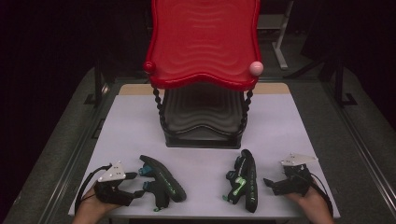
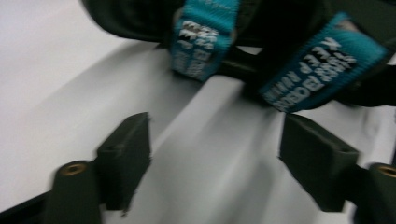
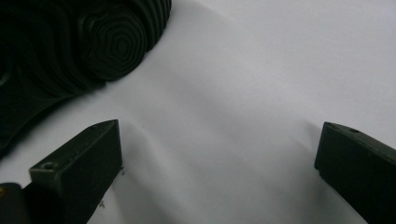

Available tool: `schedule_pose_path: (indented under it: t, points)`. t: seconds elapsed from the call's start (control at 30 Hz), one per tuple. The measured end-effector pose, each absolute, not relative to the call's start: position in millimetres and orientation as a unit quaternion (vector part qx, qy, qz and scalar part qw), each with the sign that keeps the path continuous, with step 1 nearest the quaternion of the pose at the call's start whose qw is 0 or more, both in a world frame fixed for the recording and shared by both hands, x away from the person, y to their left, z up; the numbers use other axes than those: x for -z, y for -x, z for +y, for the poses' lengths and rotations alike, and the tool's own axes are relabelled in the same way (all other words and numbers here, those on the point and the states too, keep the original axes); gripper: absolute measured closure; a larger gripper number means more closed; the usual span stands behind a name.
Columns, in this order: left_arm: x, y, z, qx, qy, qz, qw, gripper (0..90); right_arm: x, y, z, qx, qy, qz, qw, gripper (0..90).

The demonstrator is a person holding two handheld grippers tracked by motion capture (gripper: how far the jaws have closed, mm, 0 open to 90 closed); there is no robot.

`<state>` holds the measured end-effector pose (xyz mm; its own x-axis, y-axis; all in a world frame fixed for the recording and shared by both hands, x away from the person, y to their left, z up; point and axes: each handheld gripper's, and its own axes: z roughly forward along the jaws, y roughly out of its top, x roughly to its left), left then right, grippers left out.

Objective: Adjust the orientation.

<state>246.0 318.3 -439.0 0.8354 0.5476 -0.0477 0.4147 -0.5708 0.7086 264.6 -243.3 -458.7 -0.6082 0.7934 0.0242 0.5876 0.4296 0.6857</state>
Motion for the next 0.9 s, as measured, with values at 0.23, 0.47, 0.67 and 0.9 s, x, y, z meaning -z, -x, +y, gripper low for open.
schedule_pose_path:
  t: [0.23,0.47,0.67,0.9]
  points:
    - [438.1,-246.2,317.6,-0.073,-0.885,0.253,0.383,39.8,458.8,-264.5,-243.4,-0.336,-0.414,0.832,0.154,0.2]
    - [436.5,-244.3,310.9,-0.058,-0.885,0.231,0.400,42.2,458.8,-264.5,-243.4,-0.336,-0.414,0.832,0.154,0.1]
    - [431.5,-242.9,304.4,-0.058,-0.882,0.209,0.418,54.0,458.8,-264.5,-243.4,-0.336,-0.414,0.832,0.154,0.1]
    - [428.8,-243.7,302.2,-0.052,-0.882,0.196,0.426,64.8,458.8,-264.5,-243.4,-0.336,-0.414,0.832,0.154,0.2]
